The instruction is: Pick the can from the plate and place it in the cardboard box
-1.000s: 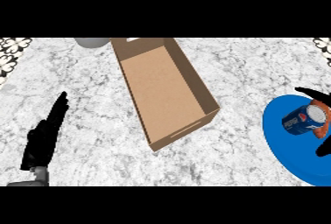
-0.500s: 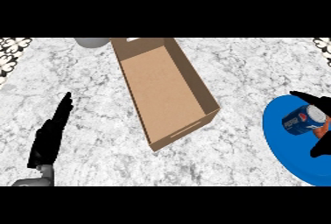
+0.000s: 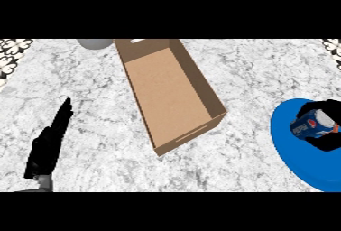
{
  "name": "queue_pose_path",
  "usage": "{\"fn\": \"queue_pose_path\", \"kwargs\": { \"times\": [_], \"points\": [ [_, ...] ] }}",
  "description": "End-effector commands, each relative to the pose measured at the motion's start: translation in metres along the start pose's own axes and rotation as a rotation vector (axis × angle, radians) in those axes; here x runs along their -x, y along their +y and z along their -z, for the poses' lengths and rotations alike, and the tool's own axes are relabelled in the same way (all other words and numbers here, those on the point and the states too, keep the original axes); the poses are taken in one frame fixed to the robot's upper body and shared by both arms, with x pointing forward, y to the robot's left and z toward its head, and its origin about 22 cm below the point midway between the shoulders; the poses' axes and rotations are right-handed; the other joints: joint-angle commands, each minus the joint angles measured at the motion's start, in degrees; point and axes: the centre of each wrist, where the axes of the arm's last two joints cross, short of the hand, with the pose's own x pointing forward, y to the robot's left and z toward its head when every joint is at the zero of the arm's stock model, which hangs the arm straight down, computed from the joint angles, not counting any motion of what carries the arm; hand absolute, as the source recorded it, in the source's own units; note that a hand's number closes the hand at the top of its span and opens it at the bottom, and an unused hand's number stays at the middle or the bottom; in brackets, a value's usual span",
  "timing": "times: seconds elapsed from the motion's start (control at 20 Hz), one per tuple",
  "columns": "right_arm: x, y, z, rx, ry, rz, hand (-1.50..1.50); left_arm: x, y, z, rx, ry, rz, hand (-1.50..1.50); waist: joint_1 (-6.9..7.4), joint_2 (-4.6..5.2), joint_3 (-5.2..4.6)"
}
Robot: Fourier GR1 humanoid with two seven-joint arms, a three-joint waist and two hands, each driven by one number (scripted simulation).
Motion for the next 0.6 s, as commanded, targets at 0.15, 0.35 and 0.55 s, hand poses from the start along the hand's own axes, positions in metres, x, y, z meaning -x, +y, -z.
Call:
{"fn": "queue_pose_path", "kwargs": {
  "times": [0.15, 0.35, 0.55],
  "points": [
    [-0.022, 0.001, -0.002, 0.180, -0.026, -0.074, 1.50, -0.002, 0.013, 0.010, -0.009, 0.005, -0.004, 0.00, -0.38, 0.07, 0.18],
    [-0.023, 0.003, -0.002, 0.257, 0.015, -0.058, 1.50, 0.007, -0.004, -0.004, 0.000, 0.008, -0.009, 0.00, -0.29, 0.06, 0.18],
    [-0.089, 0.053, -0.003, 0.338, 0.159, -0.050, 1.50, 0.003, -0.005, 0.005, -0.013, 0.014, 0.005, 0.00, -1.56, -0.22, 0.07]
  ]
}}
